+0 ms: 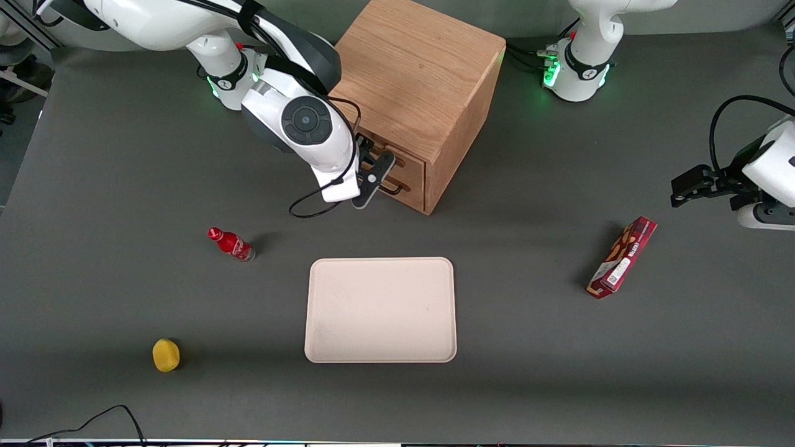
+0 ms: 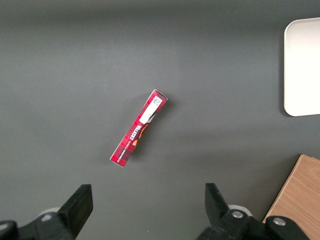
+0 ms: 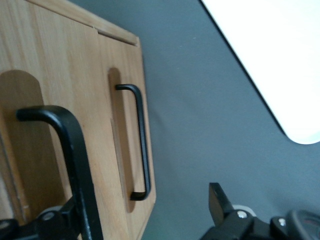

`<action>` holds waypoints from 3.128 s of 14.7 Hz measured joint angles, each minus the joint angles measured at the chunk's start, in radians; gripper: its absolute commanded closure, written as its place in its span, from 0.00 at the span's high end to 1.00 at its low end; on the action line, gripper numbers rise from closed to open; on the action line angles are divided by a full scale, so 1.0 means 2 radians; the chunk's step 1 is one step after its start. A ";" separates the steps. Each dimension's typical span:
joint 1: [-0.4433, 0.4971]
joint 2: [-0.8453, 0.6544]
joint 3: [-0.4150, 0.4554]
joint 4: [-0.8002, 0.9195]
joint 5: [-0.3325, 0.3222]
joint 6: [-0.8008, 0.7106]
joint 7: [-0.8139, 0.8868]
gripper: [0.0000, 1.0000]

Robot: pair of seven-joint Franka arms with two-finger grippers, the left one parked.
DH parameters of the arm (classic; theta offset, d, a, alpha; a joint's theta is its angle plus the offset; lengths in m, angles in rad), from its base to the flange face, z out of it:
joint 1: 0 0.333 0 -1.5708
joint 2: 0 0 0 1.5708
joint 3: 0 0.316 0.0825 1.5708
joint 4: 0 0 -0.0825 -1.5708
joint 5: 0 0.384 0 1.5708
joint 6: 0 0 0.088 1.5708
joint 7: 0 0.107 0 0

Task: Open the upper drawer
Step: 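Pull the upper drawer outward by its handle with the right gripper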

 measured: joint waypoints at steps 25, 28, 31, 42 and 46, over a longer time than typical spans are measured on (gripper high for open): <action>-0.024 0.046 -0.029 0.069 -0.097 0.002 -0.001 1.00; -0.025 0.054 -0.030 0.078 -0.107 -0.002 -0.001 1.00; -0.025 0.058 -0.030 0.084 -0.114 -0.003 -0.001 1.00; -0.025 0.074 -0.045 0.115 -0.137 -0.004 -0.002 1.00; -0.025 0.079 -0.046 0.124 -0.142 -0.004 -0.003 1.00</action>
